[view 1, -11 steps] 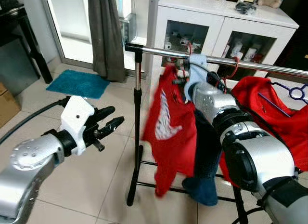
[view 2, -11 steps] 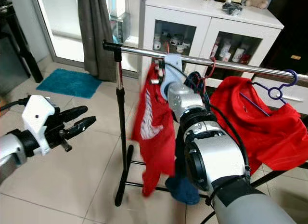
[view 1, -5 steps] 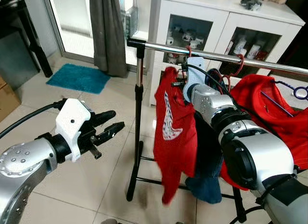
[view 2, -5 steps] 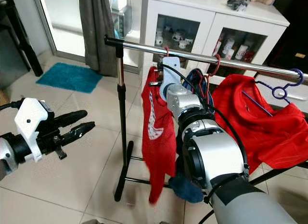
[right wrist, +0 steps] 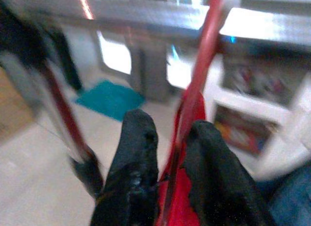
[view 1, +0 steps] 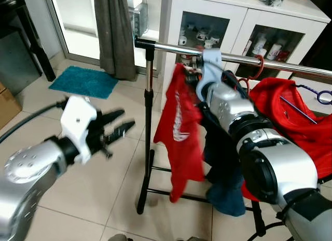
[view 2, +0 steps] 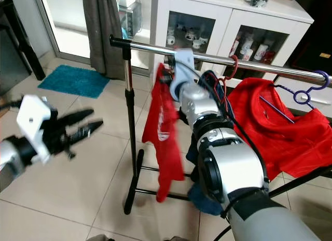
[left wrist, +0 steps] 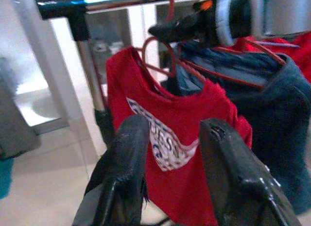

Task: Hang hanger

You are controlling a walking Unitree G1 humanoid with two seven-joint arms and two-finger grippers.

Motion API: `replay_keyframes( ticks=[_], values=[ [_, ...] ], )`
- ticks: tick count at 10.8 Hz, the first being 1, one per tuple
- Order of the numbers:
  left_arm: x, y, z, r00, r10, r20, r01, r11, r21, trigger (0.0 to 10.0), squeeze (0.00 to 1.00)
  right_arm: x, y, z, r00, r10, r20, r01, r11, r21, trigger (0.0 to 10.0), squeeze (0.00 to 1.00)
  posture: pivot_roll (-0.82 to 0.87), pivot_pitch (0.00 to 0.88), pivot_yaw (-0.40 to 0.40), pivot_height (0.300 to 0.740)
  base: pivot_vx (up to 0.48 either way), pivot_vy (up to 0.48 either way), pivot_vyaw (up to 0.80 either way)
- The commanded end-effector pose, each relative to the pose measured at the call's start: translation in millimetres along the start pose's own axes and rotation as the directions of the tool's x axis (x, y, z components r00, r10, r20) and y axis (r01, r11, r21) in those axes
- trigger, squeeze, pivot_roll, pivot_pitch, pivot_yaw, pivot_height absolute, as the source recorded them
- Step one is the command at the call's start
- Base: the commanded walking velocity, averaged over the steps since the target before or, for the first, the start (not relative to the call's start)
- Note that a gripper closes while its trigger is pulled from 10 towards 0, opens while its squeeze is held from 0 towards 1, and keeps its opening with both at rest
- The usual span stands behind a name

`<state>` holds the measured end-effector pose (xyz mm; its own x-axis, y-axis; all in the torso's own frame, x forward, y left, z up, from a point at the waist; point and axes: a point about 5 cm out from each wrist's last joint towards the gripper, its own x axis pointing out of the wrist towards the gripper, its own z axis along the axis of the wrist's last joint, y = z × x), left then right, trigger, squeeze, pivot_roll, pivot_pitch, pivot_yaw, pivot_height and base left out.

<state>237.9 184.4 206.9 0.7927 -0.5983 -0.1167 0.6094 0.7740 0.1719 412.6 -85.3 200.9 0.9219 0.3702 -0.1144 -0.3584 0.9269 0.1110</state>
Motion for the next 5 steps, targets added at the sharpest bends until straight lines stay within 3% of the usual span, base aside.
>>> replay_keyframes(
  ticks=[1,2,4,5],
  values=[
    [4.4,1.0,-3,1.000,0.024,-0.009,-0.024,1.000,0.013,10.0,0.00,-3.2,-4.4,5,0.998,0.032,0.048,-0.033,0.999,0.030,10.0,1.00,0.00,0.006,-0.060,0.740,0.000,0.000,0.00],
    [10.1,2.6,-5,0.999,0.045,-0.003,-0.045,0.999,-0.001,10.0,0.00,-6.8,-7.4,6,0.995,0.046,0.085,-0.051,0.997,0.056,10.0,1.00,-0.01,0.000,-0.056,0.740,0.000,0.000,0.00],
    [19.2,7.6,-10,0.992,0.123,0.000,-0.123,0.992,-0.033,10.0,0.00,-22.8,-11.3,12,0.969,0.070,0.238,-0.074,0.997,0.007,10.0,1.00,-0.03,0.000,-0.038,0.740,0.000,0.000,0.00],
    [22.1,8.9,-12,0.989,0.150,0.004,-0.149,0.987,-0.063,10.0,0.00,-32.9,-12.6,10,0.952,0.078,0.295,-0.089,0.996,0.022,10.0,1.00,-0.03,0.000,-0.034,0.740,0.000,0.000,0.00]
  ],
)
